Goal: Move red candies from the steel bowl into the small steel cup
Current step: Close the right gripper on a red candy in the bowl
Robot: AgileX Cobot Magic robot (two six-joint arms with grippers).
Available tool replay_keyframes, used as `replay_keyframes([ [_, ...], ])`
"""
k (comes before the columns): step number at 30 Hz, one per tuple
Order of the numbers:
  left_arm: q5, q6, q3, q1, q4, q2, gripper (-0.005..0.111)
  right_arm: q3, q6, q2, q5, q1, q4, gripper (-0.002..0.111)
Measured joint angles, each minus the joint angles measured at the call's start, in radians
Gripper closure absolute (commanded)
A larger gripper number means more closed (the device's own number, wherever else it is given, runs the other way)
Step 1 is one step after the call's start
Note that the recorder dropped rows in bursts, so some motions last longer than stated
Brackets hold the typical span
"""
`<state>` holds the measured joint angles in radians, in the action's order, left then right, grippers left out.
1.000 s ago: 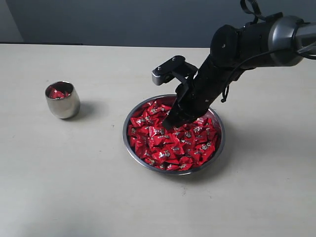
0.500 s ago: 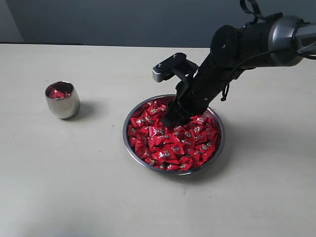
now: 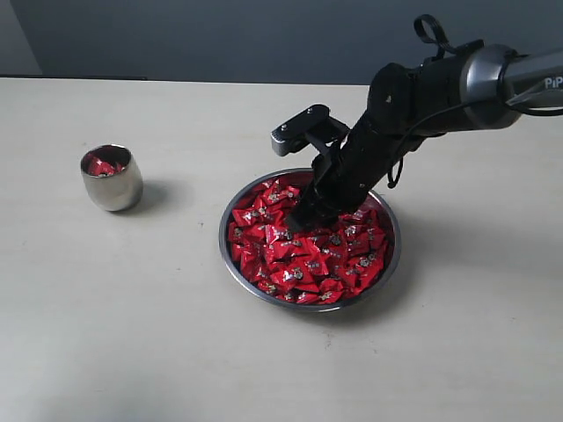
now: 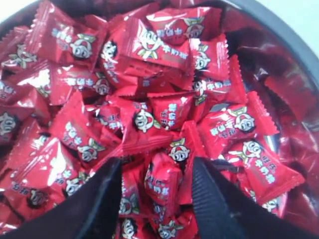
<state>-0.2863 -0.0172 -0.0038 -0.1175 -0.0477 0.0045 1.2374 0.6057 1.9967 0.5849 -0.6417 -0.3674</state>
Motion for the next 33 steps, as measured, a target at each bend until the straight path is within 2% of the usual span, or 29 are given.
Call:
replay_keyframes([
  [33, 0.0, 0.0, 0.0, 0.0, 0.0, 0.0, 0.106, 0.0, 0.0, 0.019, -0.061, 0.0, 0.021, 0.065],
])
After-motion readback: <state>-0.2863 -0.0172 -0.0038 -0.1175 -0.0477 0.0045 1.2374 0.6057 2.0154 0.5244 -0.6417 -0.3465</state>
